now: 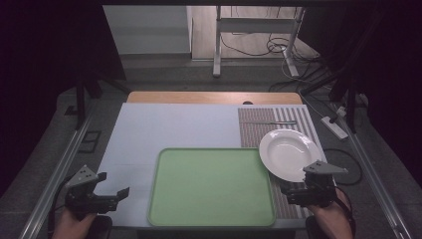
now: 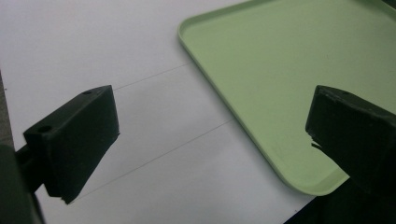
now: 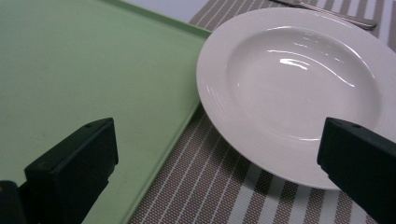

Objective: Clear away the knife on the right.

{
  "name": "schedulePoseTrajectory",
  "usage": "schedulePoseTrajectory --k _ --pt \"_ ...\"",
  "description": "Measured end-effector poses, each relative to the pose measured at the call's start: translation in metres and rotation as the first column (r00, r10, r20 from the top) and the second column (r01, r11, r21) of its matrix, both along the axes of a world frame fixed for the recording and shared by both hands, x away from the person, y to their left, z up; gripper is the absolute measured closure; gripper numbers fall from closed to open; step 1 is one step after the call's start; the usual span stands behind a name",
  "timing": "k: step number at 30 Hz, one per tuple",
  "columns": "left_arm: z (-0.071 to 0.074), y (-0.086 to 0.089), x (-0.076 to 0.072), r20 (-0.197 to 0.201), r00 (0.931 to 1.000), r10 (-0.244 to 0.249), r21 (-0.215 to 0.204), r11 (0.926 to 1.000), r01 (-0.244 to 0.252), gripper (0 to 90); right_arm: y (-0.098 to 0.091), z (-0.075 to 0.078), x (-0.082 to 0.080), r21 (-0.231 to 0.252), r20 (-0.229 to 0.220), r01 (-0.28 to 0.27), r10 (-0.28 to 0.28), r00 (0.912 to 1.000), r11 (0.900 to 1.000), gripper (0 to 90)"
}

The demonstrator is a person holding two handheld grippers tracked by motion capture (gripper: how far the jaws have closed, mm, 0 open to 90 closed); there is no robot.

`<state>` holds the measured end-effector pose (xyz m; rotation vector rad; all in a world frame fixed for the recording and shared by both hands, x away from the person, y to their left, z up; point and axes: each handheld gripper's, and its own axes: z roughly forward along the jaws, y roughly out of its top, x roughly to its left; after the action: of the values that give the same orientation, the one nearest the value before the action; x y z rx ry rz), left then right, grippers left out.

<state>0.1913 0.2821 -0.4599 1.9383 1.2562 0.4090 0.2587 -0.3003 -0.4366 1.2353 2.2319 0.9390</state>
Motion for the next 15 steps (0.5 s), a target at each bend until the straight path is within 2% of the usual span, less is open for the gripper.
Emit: schedulePoseTrajectory --k 5,15 --pt "0.000 0.000 0.000 -0.002 1.0000 -0.001 0.000 1.0000 0.001 2.8 0.001 0.003 0.003 0.035 -0.011 -0.001 0.002 0.9999 0.9994 0.0" --pt "0.000 -0.001 0.000 -0.004 1.0000 0.000 0.006 1.0000 0.000 2.8 0.008 0.001 0.012 0.028 0.002 -0.039 0.039 0.9992 0.9989 0.0"
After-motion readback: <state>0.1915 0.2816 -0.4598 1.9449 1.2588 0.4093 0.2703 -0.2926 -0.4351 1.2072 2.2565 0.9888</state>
